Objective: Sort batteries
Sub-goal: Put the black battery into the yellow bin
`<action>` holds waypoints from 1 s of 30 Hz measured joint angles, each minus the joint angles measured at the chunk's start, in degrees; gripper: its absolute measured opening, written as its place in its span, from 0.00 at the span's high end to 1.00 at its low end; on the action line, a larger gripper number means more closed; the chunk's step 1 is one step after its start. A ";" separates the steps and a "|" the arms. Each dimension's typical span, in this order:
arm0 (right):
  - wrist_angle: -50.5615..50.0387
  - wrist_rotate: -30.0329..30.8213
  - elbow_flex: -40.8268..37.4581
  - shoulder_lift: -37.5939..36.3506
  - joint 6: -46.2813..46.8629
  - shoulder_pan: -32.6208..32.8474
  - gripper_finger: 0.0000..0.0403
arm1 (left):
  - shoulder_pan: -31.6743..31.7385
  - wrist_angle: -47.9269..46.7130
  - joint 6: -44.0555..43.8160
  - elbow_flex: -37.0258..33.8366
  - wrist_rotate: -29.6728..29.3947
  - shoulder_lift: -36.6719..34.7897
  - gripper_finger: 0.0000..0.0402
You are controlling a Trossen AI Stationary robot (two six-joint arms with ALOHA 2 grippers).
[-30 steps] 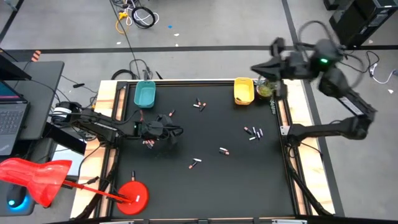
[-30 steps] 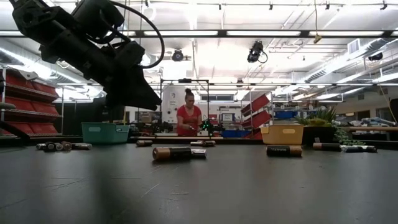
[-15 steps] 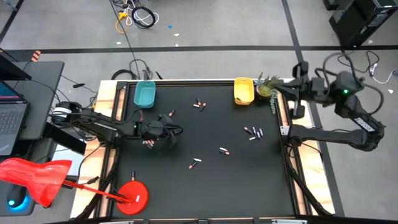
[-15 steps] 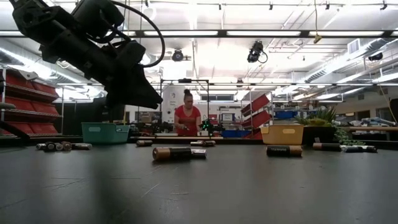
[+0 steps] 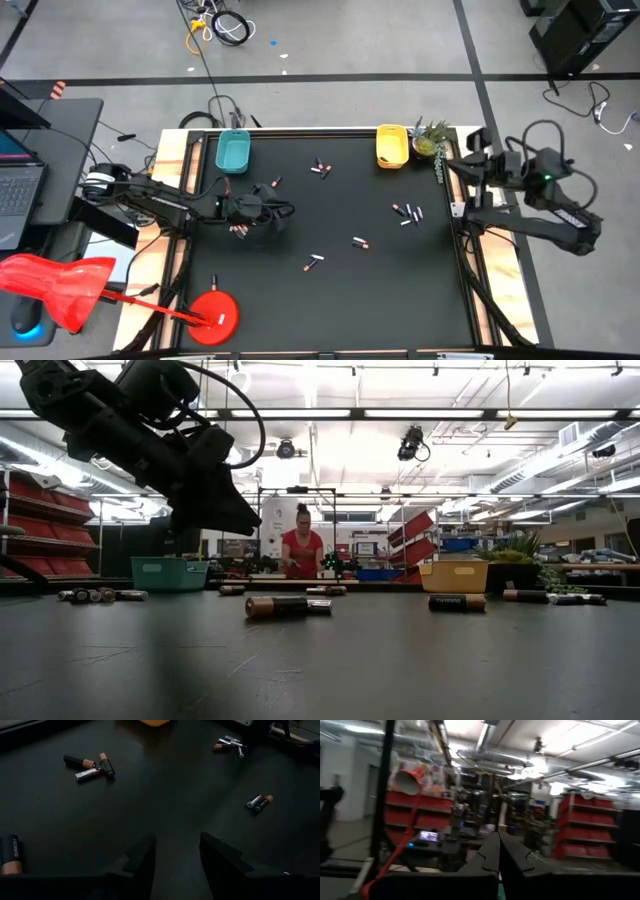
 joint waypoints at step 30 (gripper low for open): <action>50.77 -31.78 -33.68 -2.56 24.60 6.67 0.97 | -1.54 1.58 -3.10 0.00 -1.54 0.00 0.61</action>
